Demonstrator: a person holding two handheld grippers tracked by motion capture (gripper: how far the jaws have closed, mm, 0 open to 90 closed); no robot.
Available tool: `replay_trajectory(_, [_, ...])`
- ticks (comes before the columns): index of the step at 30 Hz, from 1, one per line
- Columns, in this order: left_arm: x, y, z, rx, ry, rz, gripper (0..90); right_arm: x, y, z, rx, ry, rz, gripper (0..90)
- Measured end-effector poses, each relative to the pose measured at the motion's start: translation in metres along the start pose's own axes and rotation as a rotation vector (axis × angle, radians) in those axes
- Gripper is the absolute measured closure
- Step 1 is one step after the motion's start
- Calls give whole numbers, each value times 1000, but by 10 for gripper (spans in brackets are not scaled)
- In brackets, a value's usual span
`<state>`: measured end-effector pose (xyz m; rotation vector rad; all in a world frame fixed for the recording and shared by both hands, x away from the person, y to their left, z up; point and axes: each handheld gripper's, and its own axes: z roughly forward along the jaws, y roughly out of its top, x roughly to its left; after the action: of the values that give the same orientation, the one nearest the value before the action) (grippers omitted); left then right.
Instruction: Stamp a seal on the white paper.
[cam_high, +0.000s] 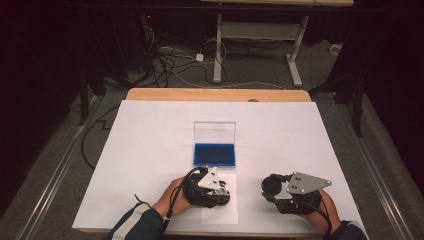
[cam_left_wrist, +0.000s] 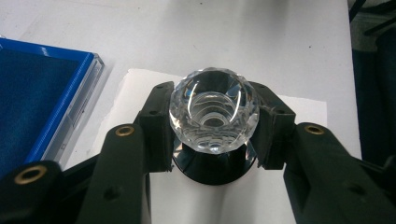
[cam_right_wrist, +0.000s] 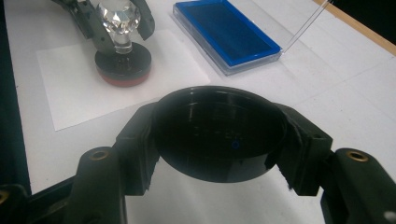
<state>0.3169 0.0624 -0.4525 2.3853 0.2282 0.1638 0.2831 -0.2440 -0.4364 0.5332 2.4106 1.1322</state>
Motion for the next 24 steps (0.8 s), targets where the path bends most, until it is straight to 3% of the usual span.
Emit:
replay_trajectory(5, [0, 3, -6, -26, 3, 3, 542, 0, 0, -1, -3, -2, 2, 384])
replay_trajectory(11, [1, 7, -21, -69, 51, 2, 541, 0, 1, -2, -6, -7, 3, 384])
replay_trajectory(24, [4, 6, -44, -145, 93, -16, 541, -1, 1, -3, -14, -11, -3, 384])
